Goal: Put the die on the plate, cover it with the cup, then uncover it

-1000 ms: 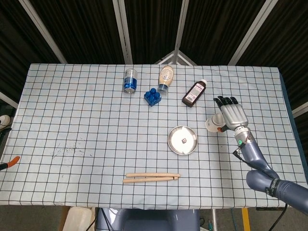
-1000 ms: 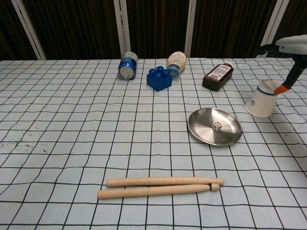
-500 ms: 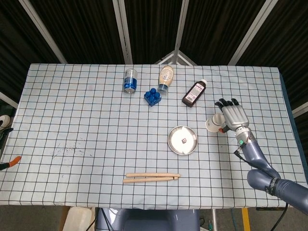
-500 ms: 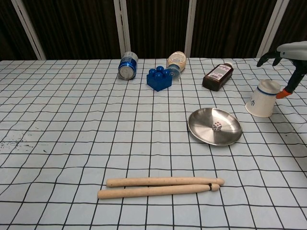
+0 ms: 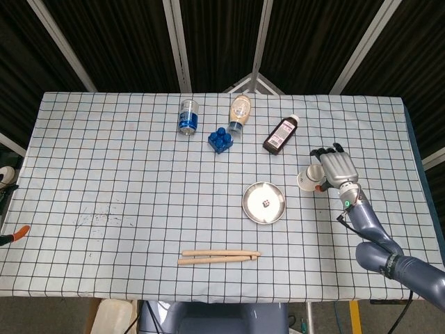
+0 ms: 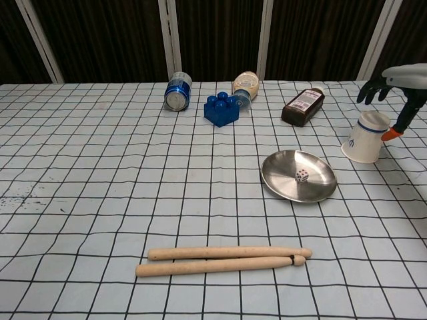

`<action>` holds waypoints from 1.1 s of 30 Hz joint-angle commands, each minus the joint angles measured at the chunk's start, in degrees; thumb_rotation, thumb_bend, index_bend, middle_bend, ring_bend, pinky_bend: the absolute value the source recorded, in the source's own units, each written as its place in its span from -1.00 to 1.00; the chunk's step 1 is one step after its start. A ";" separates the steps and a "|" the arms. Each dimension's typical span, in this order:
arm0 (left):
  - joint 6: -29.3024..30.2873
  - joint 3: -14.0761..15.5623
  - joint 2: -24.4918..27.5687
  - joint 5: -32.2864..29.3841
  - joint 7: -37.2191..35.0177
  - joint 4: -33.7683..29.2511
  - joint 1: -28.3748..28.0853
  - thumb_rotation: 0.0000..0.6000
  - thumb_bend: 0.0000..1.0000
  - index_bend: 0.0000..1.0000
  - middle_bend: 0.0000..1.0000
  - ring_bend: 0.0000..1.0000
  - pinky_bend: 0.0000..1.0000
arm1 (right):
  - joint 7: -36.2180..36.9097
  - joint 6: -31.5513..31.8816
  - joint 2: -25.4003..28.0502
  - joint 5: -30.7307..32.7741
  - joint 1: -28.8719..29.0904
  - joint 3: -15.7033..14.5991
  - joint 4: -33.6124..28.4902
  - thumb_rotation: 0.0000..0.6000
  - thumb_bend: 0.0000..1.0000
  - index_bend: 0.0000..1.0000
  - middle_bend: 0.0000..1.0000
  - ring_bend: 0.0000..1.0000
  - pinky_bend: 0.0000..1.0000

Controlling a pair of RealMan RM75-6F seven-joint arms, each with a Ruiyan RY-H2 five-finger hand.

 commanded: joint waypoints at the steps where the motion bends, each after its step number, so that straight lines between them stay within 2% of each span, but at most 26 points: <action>1: -0.12 -0.02 -0.08 -0.09 0.14 0.04 -0.06 1.00 -0.57 -0.63 -1.00 -1.00 -0.87 | 0.61 -0.22 -0.27 -0.27 0.00 -0.10 0.74 1.00 -0.61 -0.41 -0.41 -0.54 -0.83; 8: -0.43 0.03 -0.29 -0.16 0.59 0.09 -0.23 1.00 -0.57 -0.63 -1.00 -1.00 -0.87 | 1.23 -0.25 -0.09 -0.93 -0.07 -0.33 0.98 1.00 -0.37 -0.34 -0.34 -0.53 -0.83; 22: -0.48 -0.03 -0.26 -0.29 0.41 0.16 -0.23 1.00 -0.57 -0.63 -1.00 -1.00 -0.87 | 0.90 -0.18 -0.30 -1.26 0.16 -0.65 0.45 1.00 -0.32 -0.32 -0.33 -0.53 -0.83; 30: -0.53 -0.08 -0.33 -0.40 0.42 0.11 -0.25 1.00 -0.57 -0.62 -1.00 -1.00 -0.87 | 0.86 0.69 0.08 -1.77 -0.08 -0.76 -0.57 1.00 -0.24 -0.05 -0.17 -0.44 -0.83; 33: -0.52 -0.09 -0.35 -0.41 0.40 0.09 -0.25 1.00 -0.57 -0.62 -1.00 -1.00 -0.87 | 1.06 1.80 0.54 -2.33 -0.29 -0.50 -1.48 1.00 -0.20 -0.01 -0.14 -0.43 -0.83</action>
